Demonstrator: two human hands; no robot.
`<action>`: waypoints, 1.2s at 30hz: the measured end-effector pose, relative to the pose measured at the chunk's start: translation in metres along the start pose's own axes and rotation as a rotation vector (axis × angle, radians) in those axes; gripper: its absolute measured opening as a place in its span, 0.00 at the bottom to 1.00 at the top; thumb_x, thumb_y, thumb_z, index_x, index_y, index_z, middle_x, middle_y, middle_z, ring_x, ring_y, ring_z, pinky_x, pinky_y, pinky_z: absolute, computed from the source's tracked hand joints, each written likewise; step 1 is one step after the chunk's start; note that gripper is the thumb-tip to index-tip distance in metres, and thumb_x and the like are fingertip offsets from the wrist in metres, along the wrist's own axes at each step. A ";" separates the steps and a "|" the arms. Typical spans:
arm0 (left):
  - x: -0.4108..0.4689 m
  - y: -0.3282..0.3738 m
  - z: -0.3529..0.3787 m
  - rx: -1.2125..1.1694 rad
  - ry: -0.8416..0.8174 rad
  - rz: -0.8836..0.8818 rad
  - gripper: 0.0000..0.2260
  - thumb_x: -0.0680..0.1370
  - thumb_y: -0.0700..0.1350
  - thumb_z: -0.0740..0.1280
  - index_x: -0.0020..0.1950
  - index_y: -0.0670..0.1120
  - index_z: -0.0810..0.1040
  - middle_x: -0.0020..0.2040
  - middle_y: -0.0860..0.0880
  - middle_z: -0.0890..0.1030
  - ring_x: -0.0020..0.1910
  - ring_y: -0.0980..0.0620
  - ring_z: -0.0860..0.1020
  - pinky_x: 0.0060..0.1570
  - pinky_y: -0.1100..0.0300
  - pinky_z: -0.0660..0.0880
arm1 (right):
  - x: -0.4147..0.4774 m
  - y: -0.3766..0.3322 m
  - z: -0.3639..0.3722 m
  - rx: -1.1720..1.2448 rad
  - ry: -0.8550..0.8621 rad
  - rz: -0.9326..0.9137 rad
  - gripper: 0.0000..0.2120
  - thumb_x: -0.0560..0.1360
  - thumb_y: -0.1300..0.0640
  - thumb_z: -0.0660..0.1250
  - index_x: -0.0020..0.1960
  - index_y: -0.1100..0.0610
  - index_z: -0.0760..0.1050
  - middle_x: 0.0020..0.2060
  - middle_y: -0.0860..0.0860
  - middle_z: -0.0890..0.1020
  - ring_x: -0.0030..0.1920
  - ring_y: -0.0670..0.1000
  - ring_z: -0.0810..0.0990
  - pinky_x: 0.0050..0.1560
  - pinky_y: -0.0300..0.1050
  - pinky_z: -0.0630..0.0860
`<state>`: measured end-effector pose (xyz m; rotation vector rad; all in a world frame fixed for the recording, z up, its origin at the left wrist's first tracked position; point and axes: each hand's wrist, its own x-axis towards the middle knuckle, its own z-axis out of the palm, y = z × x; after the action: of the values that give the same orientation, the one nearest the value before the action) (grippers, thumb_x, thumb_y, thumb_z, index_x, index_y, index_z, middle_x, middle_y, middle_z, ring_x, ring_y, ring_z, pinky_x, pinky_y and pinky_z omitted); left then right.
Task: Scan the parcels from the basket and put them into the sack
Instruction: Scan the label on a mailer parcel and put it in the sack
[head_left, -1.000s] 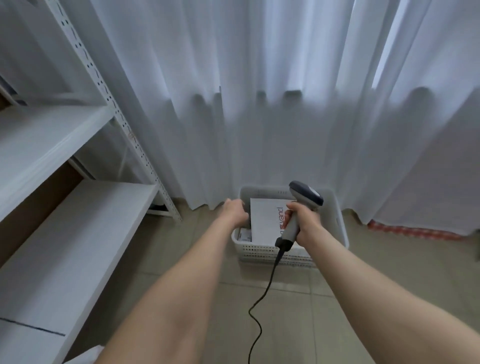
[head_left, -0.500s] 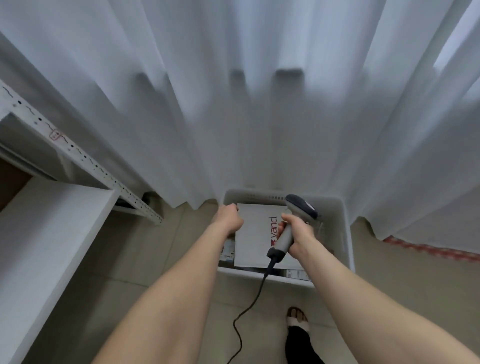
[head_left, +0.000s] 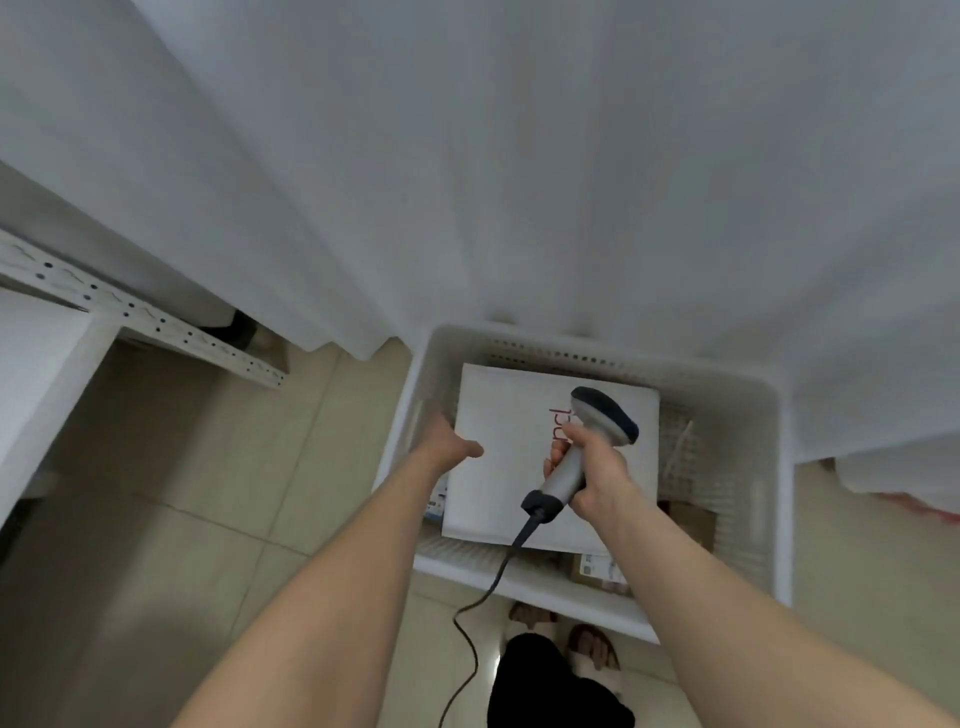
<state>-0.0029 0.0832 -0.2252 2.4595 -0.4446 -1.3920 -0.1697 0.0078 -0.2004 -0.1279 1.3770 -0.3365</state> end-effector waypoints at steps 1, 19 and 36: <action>0.018 -0.009 0.010 -0.038 -0.031 -0.009 0.36 0.72 0.41 0.74 0.74 0.41 0.60 0.70 0.43 0.70 0.67 0.43 0.71 0.62 0.53 0.70 | 0.018 0.001 -0.003 0.002 0.017 0.013 0.02 0.76 0.64 0.67 0.48 0.62 0.74 0.31 0.55 0.76 0.31 0.51 0.74 0.35 0.46 0.77; 0.112 -0.038 0.073 -0.340 0.034 -0.025 0.14 0.75 0.35 0.69 0.60 0.39 0.77 0.55 0.39 0.80 0.48 0.43 0.79 0.46 0.53 0.75 | 0.124 0.008 -0.037 0.076 0.004 0.108 0.05 0.76 0.61 0.69 0.49 0.61 0.74 0.27 0.53 0.77 0.26 0.48 0.76 0.31 0.44 0.77; -0.130 0.111 -0.056 -0.104 0.055 0.400 0.19 0.71 0.25 0.56 0.39 0.42 0.83 0.42 0.47 0.81 0.39 0.58 0.76 0.33 0.72 0.70 | -0.133 -0.101 -0.029 0.213 0.088 -0.156 0.39 0.67 0.46 0.78 0.71 0.59 0.67 0.60 0.60 0.80 0.55 0.61 0.82 0.60 0.58 0.77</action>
<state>-0.0318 0.0387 -0.0535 2.1667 -0.7797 -1.1478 -0.2344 -0.0441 -0.0525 -0.0445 1.4124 -0.6230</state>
